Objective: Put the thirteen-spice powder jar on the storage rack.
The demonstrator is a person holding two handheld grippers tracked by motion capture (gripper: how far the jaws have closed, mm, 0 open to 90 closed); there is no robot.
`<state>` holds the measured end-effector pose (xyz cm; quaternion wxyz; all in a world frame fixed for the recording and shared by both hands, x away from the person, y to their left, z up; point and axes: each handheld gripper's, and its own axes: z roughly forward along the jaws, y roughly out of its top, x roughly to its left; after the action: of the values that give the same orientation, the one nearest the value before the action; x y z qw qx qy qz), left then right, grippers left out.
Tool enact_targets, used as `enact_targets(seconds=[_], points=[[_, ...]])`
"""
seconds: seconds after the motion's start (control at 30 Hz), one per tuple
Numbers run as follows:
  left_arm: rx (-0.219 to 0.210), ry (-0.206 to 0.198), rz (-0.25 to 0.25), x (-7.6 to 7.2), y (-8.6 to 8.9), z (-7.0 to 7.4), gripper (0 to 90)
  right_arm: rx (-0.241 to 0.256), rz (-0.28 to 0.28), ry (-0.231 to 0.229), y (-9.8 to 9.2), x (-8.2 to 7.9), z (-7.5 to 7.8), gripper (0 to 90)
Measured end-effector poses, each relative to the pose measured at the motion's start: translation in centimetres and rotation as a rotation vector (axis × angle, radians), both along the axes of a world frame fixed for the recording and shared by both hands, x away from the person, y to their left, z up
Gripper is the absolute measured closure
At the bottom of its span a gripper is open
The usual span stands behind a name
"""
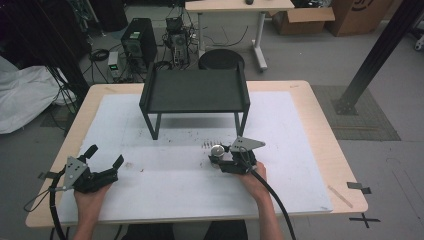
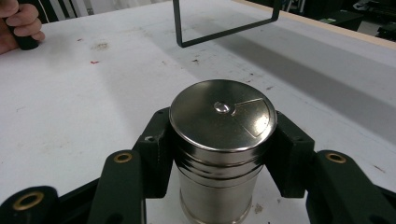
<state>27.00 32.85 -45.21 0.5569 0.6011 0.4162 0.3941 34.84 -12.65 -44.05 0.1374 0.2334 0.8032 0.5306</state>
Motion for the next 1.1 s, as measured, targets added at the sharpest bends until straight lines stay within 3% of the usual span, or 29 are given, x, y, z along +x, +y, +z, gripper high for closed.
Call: enact_targets(seconds=[0.57, 1.1], points=[[0.001, 0.002, 0.001, 0.0, 0.0, 0.0, 3.1, -0.019, 0.017, 0.009, 0.0, -0.1, 1.0, 48.9], [0.001, 0.000, 0.002, 0.0, 0.0, 0.0, 3.1, -0.006, 0.055, 0.033, 1.2, 0.6, 5.3, 48.9]])
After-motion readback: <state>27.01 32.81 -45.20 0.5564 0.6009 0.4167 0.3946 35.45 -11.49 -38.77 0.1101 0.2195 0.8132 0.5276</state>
